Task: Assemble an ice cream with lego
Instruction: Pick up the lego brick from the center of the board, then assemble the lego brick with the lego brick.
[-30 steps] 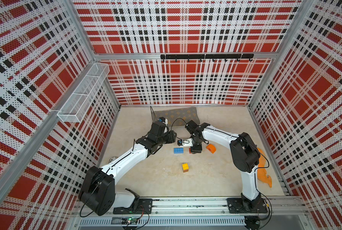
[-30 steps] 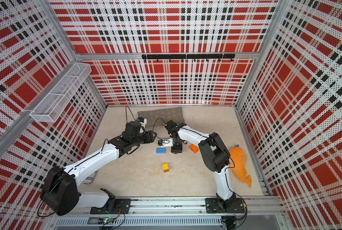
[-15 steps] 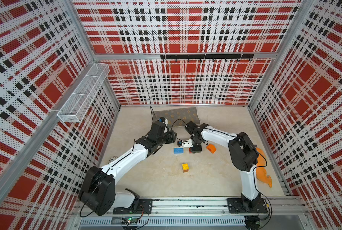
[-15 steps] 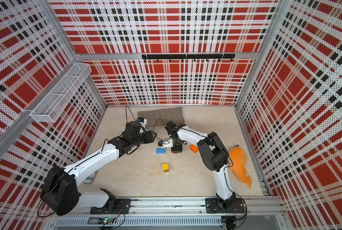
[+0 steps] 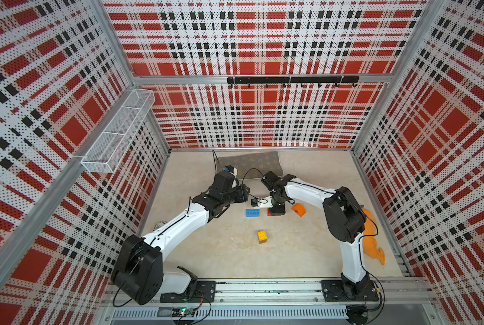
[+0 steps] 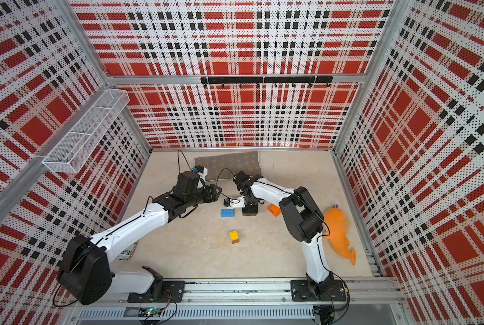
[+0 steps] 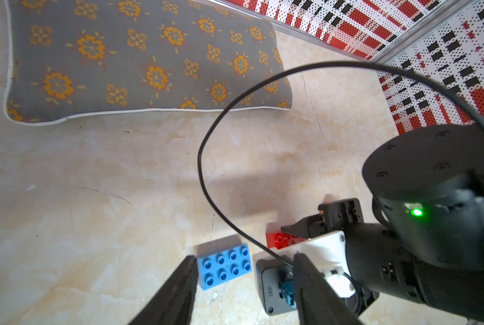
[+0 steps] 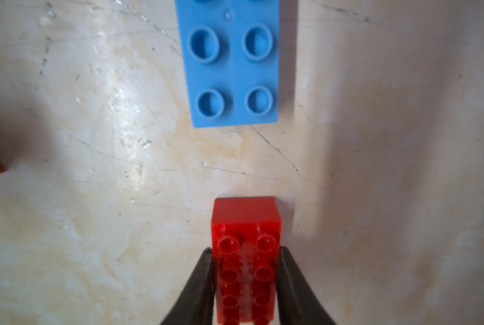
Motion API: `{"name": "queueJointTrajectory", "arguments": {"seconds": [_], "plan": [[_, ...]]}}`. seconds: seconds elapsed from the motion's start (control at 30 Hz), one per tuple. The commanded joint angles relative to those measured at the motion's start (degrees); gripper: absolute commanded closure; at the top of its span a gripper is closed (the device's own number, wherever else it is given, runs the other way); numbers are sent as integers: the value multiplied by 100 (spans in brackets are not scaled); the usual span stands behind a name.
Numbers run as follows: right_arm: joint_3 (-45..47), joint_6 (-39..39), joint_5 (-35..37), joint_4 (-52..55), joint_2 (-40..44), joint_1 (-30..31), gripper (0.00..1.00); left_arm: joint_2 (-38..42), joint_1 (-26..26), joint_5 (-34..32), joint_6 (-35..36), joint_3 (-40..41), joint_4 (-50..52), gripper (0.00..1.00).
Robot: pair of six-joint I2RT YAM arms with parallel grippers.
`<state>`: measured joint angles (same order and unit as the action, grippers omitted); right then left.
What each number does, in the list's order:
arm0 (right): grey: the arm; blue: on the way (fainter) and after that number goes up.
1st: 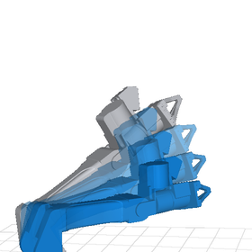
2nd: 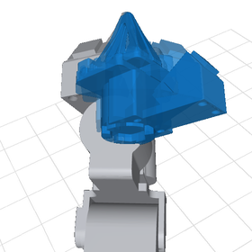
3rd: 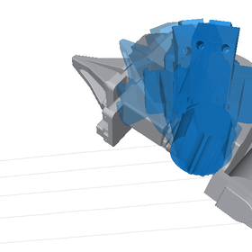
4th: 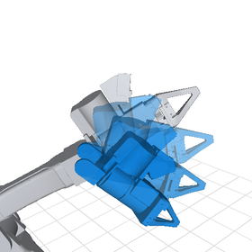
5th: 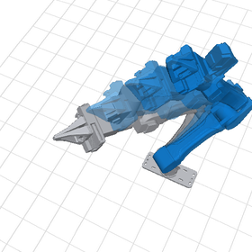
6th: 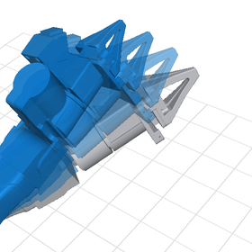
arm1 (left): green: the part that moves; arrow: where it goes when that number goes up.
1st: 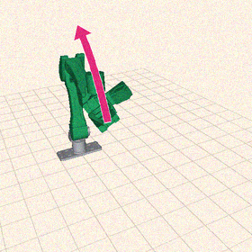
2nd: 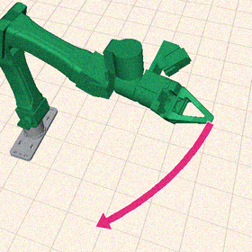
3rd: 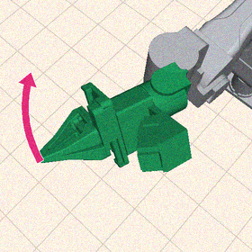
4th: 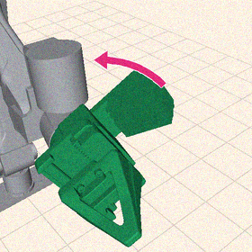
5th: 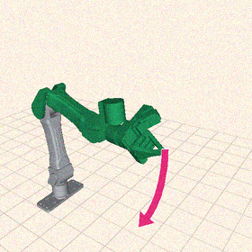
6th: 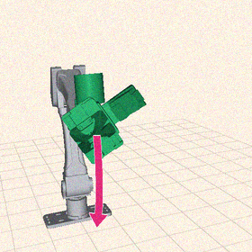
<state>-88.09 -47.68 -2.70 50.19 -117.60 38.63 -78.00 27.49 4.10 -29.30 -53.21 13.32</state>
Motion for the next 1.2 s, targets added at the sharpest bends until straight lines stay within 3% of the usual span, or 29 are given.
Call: {"name": "queueJointTrajectory", "arguments": {"seconds": [0.0,0.27,0.5,0.77,1.17], "plan": [[89,49,-138,160,681,112,84,88,-273,-76,-69,163,-26,42],[385,-150,-229,538,1528,625,84,536,-1068,188,-450,663,-340,43],[234,-301,-198,1038,1779,1284,84,922,-1479,313,-525,939,-444,43],[64,-244,-20,1203,1669,1798,84,938,-1544,416,-515,1067,-505,43],[38,-49,15,1156,1308,1967,83,896,-1546,445,-474,1085,-541,43]]}}
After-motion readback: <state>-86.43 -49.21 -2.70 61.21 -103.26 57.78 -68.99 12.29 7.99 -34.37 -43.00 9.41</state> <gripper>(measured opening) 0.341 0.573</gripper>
